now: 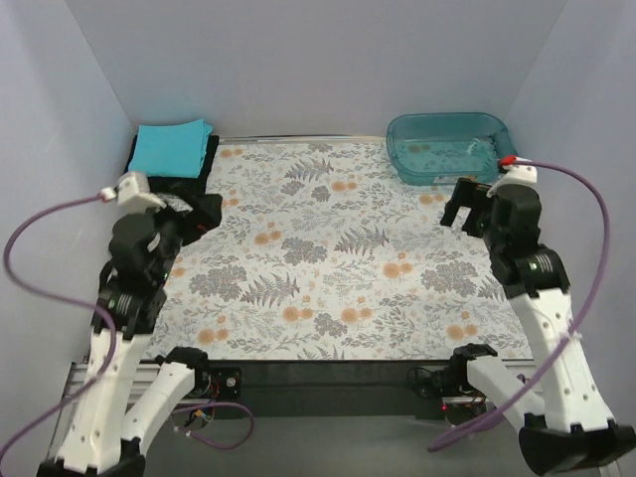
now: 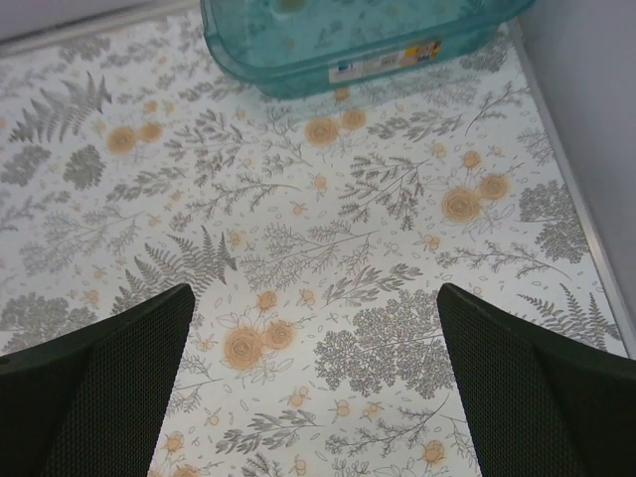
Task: Fold and stack the t-shirts
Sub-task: Neatly place the folded tshirt to the corner
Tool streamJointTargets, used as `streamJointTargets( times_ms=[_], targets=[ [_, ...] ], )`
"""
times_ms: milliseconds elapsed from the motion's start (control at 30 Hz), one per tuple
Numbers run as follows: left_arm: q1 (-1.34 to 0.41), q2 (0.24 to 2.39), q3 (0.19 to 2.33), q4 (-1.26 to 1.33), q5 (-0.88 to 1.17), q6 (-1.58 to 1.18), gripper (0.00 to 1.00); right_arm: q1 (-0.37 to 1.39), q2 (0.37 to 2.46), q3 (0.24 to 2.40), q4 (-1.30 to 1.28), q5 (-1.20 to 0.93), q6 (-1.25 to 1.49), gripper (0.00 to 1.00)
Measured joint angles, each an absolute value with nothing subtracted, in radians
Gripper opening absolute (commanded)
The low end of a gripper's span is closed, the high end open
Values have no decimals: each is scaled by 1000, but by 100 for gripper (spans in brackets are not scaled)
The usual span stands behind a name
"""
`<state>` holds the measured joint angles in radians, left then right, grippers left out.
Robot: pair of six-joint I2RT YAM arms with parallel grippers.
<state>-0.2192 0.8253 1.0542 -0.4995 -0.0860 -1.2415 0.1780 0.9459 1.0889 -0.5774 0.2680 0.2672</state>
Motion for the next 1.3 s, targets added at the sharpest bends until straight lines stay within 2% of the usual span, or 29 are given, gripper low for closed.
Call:
streamJointTargets(
  times_ms=[233, 467, 700, 900, 1300],
  targets=[
    [-219, 331, 906, -621, -277, -1339, 84, 200, 573, 1012, -554, 354, 245, 98],
    [-219, 213, 790, -682, -388, -1390, 88, 205, 320, 743, -474, 398, 181, 98],
    [-219, 14, 623, -614, -435, -1432, 88, 205, 207, 623, -377, 452, 124, 98],
    [-219, 3, 508, -565, -491, -1470, 89, 205, 209, 586, -336, 475, 89, 98],
    [-219, 97, 505, -480, -463, -1463, 91, 205, 196, 557, -309, 472, 67, 98]
  ],
)
